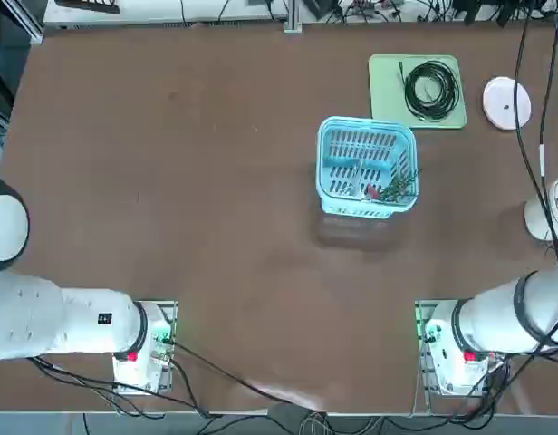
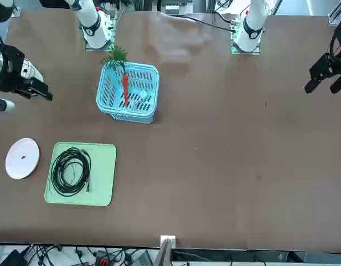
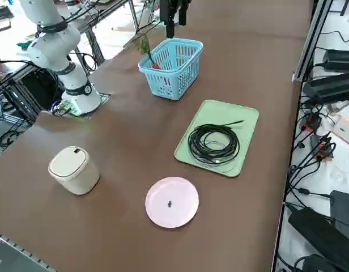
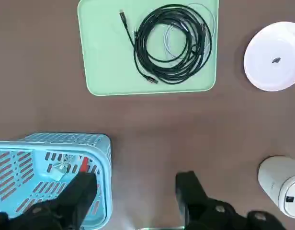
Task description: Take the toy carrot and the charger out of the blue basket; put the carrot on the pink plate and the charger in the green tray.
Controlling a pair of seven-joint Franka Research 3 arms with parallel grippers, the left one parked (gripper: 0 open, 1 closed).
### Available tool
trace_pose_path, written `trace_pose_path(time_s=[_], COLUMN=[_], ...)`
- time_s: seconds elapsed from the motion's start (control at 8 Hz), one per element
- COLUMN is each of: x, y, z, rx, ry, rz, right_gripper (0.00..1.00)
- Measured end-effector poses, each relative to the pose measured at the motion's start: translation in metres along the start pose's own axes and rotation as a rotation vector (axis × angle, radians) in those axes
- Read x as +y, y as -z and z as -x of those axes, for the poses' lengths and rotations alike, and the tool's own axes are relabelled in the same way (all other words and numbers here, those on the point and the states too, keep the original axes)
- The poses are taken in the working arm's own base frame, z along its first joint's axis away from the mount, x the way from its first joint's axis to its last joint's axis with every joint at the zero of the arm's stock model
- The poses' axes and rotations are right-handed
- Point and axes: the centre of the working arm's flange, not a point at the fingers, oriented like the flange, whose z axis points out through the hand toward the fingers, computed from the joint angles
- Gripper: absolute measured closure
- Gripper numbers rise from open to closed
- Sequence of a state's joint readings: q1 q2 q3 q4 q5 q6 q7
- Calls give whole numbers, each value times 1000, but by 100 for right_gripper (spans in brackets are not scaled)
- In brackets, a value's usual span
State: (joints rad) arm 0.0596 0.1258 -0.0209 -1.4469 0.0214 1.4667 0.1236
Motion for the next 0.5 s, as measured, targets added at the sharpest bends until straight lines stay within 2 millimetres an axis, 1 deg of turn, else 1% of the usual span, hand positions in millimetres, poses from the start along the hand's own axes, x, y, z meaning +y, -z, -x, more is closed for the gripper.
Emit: trace_pose_path(time_s=[0.38, 0.5], x=[-2, -5], y=[0, -1], z=[0, 1], rx=[0, -9], ry=[5, 12], rz=[0, -1], right_gripper=[0, 0])
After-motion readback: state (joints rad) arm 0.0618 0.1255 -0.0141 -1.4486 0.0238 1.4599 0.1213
